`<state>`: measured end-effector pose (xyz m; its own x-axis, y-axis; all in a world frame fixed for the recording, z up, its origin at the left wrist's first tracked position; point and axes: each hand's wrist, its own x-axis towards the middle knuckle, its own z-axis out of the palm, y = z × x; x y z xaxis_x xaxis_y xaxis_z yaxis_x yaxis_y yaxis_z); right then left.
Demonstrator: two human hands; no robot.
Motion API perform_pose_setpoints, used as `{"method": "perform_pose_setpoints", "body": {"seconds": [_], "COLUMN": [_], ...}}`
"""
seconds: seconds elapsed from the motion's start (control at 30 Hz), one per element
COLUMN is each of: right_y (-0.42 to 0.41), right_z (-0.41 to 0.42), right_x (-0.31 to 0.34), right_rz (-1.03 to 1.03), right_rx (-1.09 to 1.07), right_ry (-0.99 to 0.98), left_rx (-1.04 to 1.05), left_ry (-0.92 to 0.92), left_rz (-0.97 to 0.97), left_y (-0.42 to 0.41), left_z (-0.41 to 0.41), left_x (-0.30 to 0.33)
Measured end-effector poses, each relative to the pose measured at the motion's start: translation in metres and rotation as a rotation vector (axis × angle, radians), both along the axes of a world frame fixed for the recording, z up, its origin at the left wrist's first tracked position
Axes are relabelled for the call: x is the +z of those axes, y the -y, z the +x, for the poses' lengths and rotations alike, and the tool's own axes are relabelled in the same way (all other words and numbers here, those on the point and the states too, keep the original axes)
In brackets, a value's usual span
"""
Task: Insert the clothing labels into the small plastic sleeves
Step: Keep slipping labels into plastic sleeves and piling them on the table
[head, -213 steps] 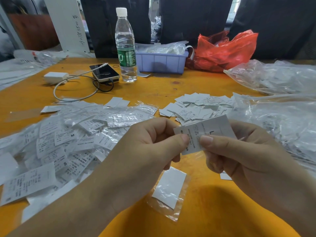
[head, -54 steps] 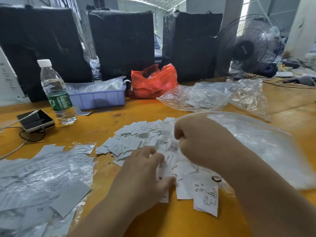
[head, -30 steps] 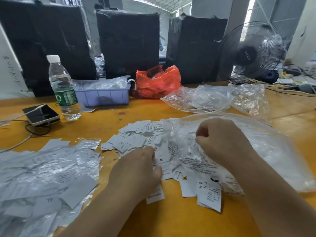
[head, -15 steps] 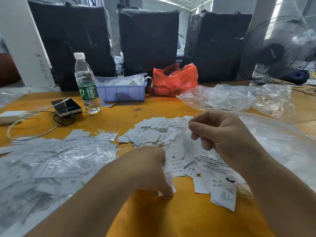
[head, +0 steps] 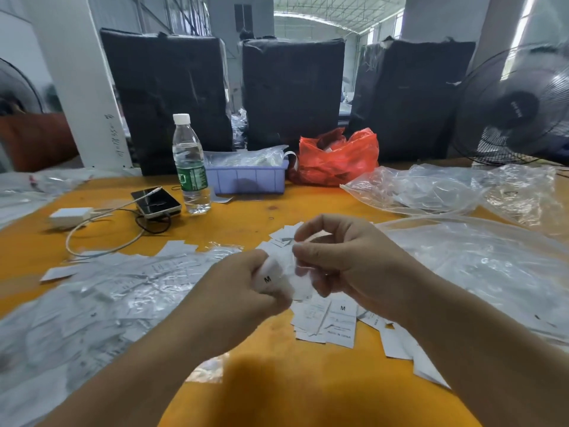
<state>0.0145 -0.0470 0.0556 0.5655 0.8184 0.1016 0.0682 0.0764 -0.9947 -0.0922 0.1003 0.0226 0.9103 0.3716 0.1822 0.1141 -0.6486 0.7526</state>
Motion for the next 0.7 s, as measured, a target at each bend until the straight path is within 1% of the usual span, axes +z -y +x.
{"method": "perform_pose_setpoints", "body": {"seconds": [0.17,0.27,0.37,0.43,0.6,0.7], "right_y": [-0.011,-0.005,-0.002,-0.003,-0.008,-0.008], "right_z": [-0.003,0.0,0.002,-0.003,-0.01,-0.01], "right_x": [-0.012,-0.025,-0.029,-0.03,-0.04,-0.043], "right_rz": [0.076,0.105,0.149,0.156,0.117,0.085], "right_rx": [0.091,0.132,0.149,0.147,0.199,0.18], "right_ry": [-0.213,-0.286,-0.336,-0.346,-0.343,-0.335], "left_rx": [0.009,0.043,0.018,0.01,0.059,0.05], "left_ry": [0.11,0.159,0.175,0.151,0.103,0.107], "left_rz": [-0.366,-0.496,-0.534,-0.553,-0.63,-0.665], "left_y": [-0.011,-0.014,-0.015,-0.013,-0.013,-0.011], "left_z": [-0.017,-0.018,-0.02,-0.021,-0.021,-0.022], "left_x": [-0.009,-0.019,-0.023,-0.023,-0.022,-0.02]}}
